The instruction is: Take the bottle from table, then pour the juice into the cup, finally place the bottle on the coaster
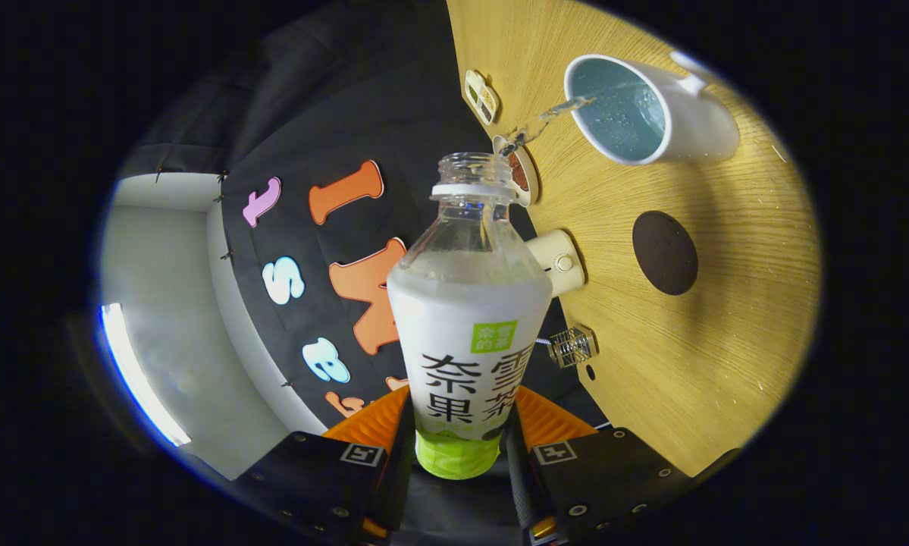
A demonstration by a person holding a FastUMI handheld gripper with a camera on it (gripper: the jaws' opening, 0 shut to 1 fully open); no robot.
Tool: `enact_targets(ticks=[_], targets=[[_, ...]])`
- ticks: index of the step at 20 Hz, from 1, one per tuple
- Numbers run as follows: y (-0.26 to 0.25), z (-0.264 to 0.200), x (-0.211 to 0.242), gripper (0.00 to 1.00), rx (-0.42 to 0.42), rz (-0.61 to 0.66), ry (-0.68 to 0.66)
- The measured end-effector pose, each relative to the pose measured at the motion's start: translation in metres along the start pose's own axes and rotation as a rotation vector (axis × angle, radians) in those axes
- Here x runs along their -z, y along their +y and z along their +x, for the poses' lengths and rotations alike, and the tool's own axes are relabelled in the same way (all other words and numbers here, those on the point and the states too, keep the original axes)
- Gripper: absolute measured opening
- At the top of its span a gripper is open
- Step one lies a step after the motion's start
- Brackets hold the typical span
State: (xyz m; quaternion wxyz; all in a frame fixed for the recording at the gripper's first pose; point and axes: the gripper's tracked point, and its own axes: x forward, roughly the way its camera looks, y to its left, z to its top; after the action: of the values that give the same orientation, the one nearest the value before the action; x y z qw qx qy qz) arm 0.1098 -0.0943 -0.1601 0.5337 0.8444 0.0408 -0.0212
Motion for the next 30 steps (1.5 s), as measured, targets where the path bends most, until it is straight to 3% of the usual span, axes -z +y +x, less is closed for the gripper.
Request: enact_targets(ticks=[17, 30], targets=[[0.015, 0.004, -0.01, 0.57, 0.013, 0.175, -0.008], [0.038, 0.001, -0.024, 0.57, -0.045, 0.317, -0.02]])
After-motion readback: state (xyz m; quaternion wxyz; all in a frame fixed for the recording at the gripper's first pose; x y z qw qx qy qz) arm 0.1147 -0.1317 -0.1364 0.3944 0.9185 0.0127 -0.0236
